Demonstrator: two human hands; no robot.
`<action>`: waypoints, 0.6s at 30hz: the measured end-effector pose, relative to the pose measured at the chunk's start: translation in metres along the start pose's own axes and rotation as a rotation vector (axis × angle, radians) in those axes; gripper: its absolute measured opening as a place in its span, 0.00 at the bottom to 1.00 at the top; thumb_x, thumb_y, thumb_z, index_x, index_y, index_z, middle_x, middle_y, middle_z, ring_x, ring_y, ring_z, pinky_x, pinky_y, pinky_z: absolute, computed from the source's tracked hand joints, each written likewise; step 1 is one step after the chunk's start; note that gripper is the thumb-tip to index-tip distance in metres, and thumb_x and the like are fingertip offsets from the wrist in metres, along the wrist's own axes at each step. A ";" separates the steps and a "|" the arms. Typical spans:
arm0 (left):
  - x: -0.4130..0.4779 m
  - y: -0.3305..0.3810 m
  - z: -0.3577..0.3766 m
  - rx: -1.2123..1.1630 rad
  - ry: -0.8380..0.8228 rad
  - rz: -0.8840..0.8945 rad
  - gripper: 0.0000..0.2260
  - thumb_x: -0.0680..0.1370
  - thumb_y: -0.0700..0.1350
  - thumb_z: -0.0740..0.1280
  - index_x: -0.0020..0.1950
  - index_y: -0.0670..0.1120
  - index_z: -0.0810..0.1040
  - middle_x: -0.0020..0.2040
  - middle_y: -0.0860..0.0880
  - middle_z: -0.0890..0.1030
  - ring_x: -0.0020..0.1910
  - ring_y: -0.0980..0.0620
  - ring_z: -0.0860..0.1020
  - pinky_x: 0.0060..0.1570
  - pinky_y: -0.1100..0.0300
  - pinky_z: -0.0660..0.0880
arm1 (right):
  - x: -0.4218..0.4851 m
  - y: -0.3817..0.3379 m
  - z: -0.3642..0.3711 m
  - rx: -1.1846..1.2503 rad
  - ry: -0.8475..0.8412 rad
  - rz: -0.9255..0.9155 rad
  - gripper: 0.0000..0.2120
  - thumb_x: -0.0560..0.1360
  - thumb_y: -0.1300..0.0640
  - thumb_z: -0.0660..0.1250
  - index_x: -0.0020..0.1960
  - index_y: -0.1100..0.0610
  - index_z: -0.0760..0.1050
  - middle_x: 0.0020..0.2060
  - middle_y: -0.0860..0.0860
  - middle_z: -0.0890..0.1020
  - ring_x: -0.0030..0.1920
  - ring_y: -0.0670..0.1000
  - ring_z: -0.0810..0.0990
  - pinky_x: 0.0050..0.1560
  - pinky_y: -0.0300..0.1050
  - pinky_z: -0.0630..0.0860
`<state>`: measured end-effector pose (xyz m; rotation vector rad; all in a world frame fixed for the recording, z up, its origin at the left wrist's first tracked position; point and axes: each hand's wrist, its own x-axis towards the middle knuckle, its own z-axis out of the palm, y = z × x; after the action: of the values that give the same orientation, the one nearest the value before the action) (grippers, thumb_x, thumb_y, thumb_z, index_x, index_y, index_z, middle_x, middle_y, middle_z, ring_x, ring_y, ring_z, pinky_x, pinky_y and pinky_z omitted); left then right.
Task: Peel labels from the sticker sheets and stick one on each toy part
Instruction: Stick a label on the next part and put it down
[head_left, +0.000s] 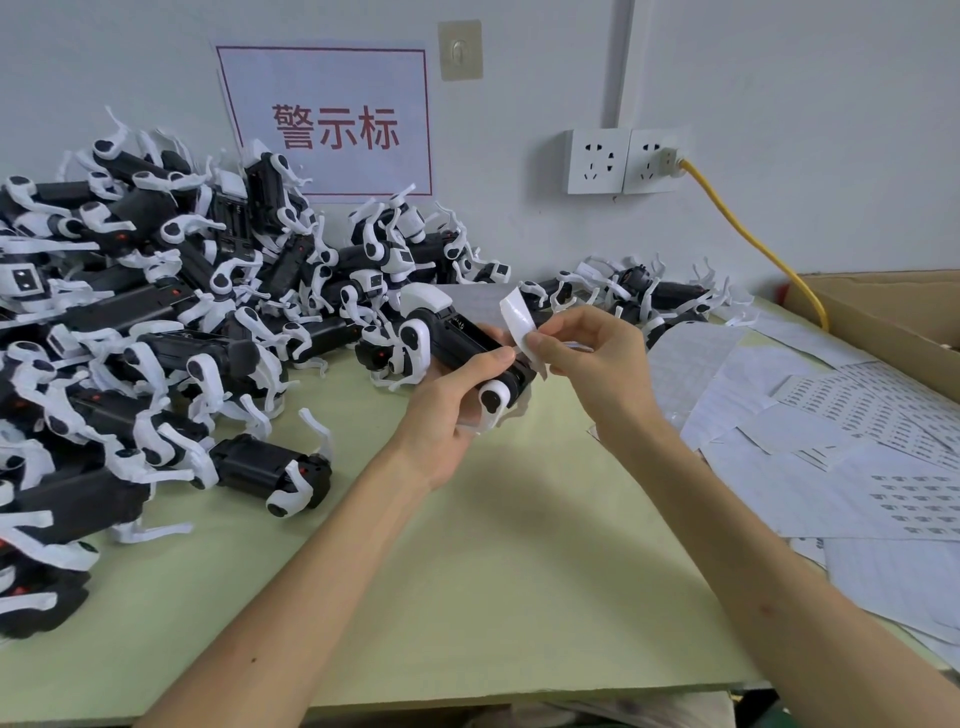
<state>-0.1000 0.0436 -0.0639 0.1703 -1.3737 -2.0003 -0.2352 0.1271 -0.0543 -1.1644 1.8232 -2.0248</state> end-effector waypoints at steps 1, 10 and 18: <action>0.000 0.000 0.000 0.003 -0.004 -0.003 0.08 0.65 0.47 0.77 0.43 0.53 0.85 0.47 0.49 0.84 0.47 0.52 0.82 0.50 0.59 0.79 | 0.000 0.000 0.001 -0.021 0.009 -0.014 0.07 0.73 0.62 0.77 0.40 0.55 0.80 0.34 0.43 0.84 0.36 0.42 0.82 0.41 0.36 0.77; -0.003 0.000 0.004 -0.015 -0.067 -0.086 0.10 0.66 0.46 0.77 0.46 0.52 0.84 0.48 0.50 0.85 0.48 0.53 0.84 0.48 0.61 0.81 | -0.007 -0.001 0.004 -0.221 -0.019 -0.127 0.04 0.74 0.64 0.72 0.45 0.56 0.79 0.44 0.44 0.86 0.45 0.40 0.85 0.47 0.37 0.79; -0.003 -0.001 0.006 -0.050 -0.053 -0.137 0.11 0.73 0.41 0.73 0.54 0.46 0.78 0.66 0.46 0.82 0.65 0.46 0.81 0.57 0.56 0.81 | 0.000 -0.018 -0.010 0.281 -0.175 -0.005 0.04 0.69 0.63 0.67 0.41 0.56 0.76 0.37 0.45 0.84 0.44 0.45 0.83 0.49 0.40 0.72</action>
<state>-0.1005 0.0503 -0.0629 0.1942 -1.3764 -2.1637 -0.2349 0.1391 -0.0378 -1.2179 1.4036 -2.0276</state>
